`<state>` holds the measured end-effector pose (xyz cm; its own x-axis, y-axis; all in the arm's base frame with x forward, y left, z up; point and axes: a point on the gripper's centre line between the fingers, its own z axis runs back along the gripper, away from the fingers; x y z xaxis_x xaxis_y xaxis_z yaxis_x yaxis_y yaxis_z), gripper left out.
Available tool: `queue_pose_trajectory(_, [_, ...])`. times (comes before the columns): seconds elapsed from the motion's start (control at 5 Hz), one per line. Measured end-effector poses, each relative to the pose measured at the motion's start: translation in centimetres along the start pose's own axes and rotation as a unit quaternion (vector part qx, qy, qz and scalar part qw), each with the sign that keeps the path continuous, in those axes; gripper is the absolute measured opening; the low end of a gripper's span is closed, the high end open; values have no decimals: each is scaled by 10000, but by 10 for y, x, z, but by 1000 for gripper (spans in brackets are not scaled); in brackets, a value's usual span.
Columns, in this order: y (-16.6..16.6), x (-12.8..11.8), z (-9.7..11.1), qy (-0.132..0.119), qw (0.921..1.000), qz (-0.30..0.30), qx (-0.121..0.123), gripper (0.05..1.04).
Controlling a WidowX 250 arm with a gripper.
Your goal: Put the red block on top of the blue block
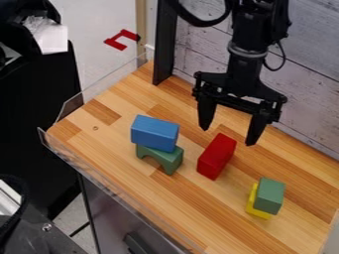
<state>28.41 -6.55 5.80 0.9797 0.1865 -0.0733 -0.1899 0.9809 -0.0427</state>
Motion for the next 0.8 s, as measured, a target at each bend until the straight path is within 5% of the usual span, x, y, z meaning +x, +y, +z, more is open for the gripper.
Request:
queue_pose_trajectory(0.4, [1,0,-21,141,9994,-297,-128,999])
queue_pose_trajectory(0.8, [7,1,-36,142,9973,-723,-5,999])
